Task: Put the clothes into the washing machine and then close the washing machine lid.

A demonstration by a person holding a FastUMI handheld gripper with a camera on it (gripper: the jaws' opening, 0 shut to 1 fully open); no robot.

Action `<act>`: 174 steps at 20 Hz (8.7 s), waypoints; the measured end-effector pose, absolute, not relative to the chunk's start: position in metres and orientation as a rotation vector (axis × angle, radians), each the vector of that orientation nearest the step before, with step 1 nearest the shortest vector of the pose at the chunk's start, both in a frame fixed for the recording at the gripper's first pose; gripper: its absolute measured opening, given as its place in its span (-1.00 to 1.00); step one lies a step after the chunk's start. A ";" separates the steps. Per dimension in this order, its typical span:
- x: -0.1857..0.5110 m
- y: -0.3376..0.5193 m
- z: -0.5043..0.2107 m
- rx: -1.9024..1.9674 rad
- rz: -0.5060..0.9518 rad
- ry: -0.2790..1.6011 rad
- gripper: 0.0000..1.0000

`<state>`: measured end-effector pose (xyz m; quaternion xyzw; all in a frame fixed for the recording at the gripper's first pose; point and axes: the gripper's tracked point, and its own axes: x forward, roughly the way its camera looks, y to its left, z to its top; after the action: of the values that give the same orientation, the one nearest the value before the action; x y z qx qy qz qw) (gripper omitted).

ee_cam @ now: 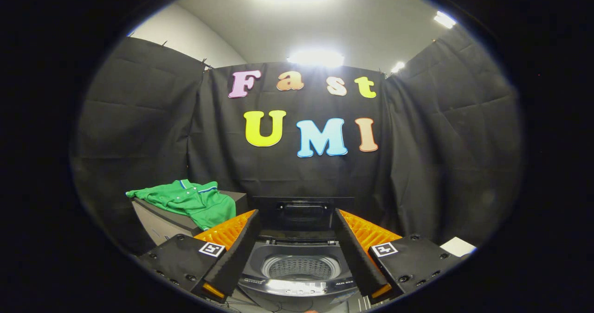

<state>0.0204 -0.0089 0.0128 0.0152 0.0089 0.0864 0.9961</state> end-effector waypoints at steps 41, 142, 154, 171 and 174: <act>0.169 0.378 -0.043 -0.034 0.636 0.545 0.96; 0.240 -0.003 -0.114 0.019 0.261 0.498 -0.97; 0.231 -0.001 -0.182 0.031 0.268 0.639 -0.93; 0.241 -0.006 -0.136 -0.030 0.242 0.492 0.95; 0.254 0.003 -0.107 -0.008 0.255 0.411 0.95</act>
<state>0.2544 0.0027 -0.1070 -0.0038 0.2035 0.1262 0.9709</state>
